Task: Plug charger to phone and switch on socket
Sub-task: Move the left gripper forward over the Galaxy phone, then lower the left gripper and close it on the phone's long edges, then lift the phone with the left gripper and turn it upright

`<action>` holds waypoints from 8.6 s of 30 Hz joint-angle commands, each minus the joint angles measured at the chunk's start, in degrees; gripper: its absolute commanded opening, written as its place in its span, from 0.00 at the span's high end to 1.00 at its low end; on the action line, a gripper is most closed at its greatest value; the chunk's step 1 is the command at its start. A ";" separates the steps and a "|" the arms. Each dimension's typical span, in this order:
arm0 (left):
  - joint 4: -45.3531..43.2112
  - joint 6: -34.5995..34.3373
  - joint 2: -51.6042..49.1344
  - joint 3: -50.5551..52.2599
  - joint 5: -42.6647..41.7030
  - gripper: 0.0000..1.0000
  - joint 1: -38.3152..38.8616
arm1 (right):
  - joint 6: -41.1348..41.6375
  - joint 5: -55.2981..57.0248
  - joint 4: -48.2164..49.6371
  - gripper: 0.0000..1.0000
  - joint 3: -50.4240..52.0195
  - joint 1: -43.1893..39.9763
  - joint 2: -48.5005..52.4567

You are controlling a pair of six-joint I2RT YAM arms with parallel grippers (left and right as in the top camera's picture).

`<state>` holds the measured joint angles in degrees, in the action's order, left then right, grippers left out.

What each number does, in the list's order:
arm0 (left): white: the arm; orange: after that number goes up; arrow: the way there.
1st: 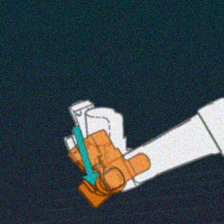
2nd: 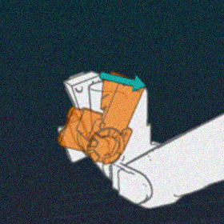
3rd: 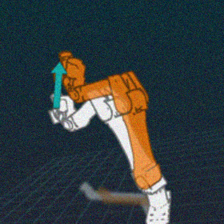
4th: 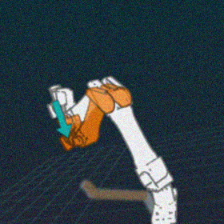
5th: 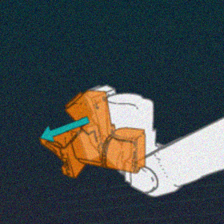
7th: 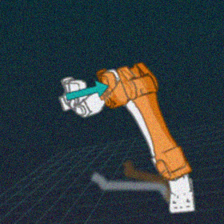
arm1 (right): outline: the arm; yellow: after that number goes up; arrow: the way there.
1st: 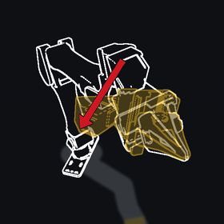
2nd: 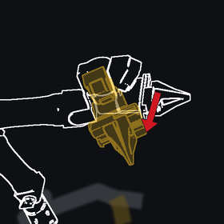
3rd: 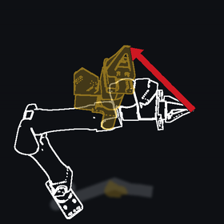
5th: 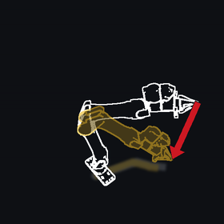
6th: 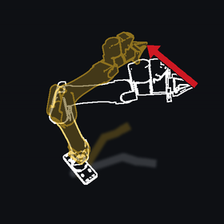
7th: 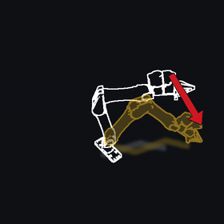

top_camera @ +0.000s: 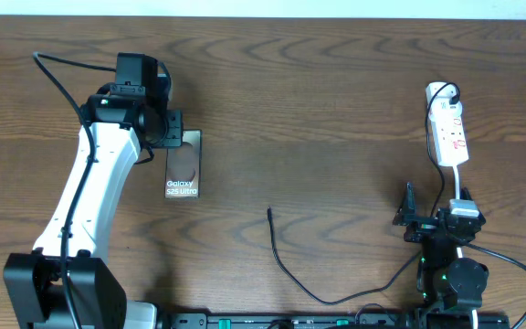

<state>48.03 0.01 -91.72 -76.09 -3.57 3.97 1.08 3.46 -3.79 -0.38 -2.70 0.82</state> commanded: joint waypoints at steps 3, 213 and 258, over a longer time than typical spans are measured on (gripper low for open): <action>1.42 -0.28 0.20 -1.05 -0.52 0.01 0.09 | 0.79 0.48 -0.24 0.01 0.07 0.15 -0.42; -13.25 -3.08 -20.37 12.02 -0.92 0.63 0.90 | 0.79 0.48 -0.24 0.01 0.07 0.15 -0.42; -5.81 -3.13 -10.43 4.96 -3.34 0.93 0.87 | 0.79 0.48 -0.22 0.01 0.07 0.15 -0.42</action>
<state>41.06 -2.98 -104.03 -69.19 -4.43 4.89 1.08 3.46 -3.79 -0.38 -2.70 0.82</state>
